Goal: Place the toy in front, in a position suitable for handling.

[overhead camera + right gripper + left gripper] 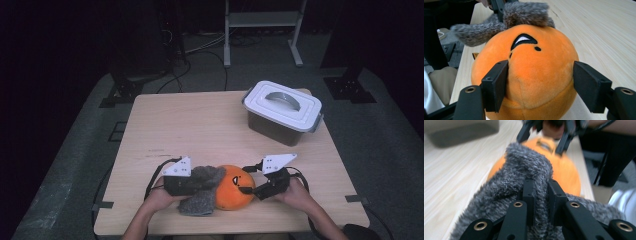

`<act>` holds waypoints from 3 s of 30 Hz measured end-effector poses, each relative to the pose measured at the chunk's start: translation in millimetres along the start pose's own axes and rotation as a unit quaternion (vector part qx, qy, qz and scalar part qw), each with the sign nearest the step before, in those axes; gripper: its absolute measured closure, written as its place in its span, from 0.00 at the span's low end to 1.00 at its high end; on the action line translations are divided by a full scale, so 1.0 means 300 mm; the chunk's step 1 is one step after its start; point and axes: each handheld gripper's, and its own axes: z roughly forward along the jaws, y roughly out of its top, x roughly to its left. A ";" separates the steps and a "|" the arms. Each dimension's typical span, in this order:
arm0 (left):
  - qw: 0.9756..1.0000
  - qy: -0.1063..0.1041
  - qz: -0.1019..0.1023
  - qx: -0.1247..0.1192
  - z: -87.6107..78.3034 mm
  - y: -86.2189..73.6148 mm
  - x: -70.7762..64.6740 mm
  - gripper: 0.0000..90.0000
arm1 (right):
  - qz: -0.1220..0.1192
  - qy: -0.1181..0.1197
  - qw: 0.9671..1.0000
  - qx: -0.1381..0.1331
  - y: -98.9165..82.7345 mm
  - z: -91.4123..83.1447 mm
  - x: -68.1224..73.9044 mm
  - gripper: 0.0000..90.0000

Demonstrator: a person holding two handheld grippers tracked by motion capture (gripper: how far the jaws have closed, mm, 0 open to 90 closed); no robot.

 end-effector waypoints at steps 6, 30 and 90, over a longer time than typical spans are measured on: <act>1.000 0.006 -0.011 0.015 0.006 -0.006 0.011 0.87 | 0.021 -0.007 1.000 -0.006 -0.019 -0.013 -0.005 0.32; 0.999 0.014 0.012 -0.038 0.020 0.101 -0.032 0.87 | -0.004 -0.054 0.999 0.006 0.048 0.007 0.055 0.29; 1.000 0.012 0.007 -0.019 -0.012 0.110 -0.019 0.88 | 0.060 -0.058 0.996 -0.018 0.074 0.020 0.043 0.55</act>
